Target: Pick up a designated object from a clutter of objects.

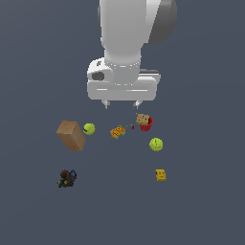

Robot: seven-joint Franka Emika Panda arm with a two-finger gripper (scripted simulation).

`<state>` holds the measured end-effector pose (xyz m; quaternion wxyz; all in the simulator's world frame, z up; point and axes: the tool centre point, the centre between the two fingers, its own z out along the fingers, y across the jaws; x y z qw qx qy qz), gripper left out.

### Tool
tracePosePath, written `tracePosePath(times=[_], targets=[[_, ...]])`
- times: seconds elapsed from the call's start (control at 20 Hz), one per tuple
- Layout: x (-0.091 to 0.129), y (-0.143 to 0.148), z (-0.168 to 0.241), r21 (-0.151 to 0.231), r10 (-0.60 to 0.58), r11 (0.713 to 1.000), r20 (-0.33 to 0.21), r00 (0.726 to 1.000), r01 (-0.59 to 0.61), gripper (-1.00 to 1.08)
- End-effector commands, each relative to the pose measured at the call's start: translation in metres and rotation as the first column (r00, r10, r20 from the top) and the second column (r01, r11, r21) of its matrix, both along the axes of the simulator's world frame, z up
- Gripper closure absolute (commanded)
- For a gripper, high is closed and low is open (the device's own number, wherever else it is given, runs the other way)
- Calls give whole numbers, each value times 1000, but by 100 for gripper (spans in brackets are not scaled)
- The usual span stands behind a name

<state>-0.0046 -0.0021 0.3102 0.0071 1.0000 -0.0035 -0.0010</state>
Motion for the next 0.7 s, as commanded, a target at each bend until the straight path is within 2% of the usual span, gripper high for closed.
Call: tracePosePath(times=[0.0,0.4,0.65], targets=[[0,0,0,0,0,1000,0,1000,0,-92],[9,-23,21,-21,-32,999,60,998,33,-92],[10,-23,20,-19,-38,999,58,998,40,-92]])
